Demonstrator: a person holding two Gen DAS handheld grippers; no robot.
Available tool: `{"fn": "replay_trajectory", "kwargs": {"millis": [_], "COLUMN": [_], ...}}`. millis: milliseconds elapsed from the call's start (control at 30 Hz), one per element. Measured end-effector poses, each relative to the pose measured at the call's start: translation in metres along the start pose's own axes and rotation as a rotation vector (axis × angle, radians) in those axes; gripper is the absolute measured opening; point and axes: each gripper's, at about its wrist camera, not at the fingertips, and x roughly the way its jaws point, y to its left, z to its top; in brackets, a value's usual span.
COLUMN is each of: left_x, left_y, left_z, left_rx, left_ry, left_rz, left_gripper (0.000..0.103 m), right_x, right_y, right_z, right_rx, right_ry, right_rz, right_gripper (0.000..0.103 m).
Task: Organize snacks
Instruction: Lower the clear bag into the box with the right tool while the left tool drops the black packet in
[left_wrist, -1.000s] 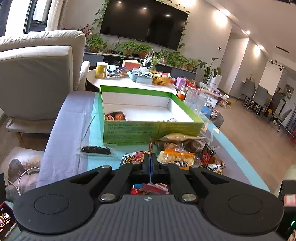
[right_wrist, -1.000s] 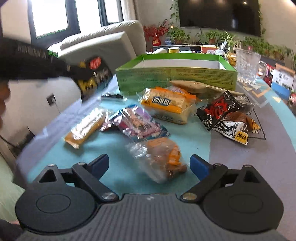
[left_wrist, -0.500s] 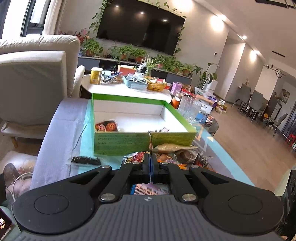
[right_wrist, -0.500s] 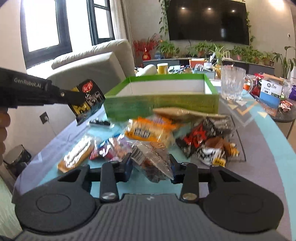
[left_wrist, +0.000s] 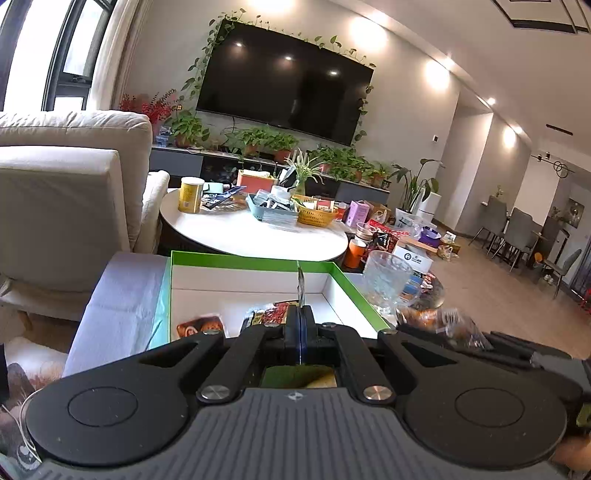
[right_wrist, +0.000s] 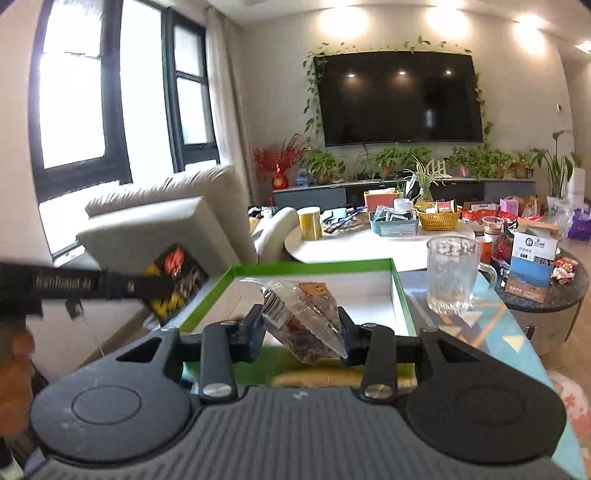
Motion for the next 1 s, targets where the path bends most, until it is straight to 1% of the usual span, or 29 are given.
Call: {"fn": "replay_trajectory", "kwargs": {"millis": [300, 533, 700, 867, 933, 967, 1000], "left_x": [0.053, 0.099, 0.113, 0.115, 0.111, 0.109, 0.105], "left_y": [0.023, 0.042, 0.049, 0.048, 0.047, 0.047, 0.046], "left_z": [0.009, -0.004, -0.018, -0.027, -0.03, -0.031, -0.031], "left_rx": [-0.041, -0.087, -0.09, -0.076, -0.07, -0.065, -0.058], "left_ry": [0.049, 0.132, 0.181, 0.215, 0.219, 0.209, 0.199], "left_rz": [0.044, 0.071, 0.08, 0.082, 0.089, 0.093, 0.095], "left_gripper": [0.001, 0.001, 0.001, 0.001, 0.003, 0.006, 0.008], "right_x": [0.05, 0.091, 0.108, 0.109, 0.106, 0.104, 0.102], "right_y": [-0.01, -0.012, -0.013, -0.012, -0.014, -0.014, -0.015], "right_z": [0.003, -0.003, -0.011, -0.015, -0.016, -0.017, -0.018], "right_rx": [0.012, 0.016, 0.023, 0.023, 0.045, 0.056, 0.064], "right_ry": [0.041, 0.097, 0.147, 0.157, 0.157, 0.164, 0.166], "right_rz": [-0.002, 0.007, -0.001, -0.034, -0.041, -0.041, -0.04], "right_gripper": [0.052, 0.052, 0.052, 0.052, 0.053, 0.056, 0.057]}}
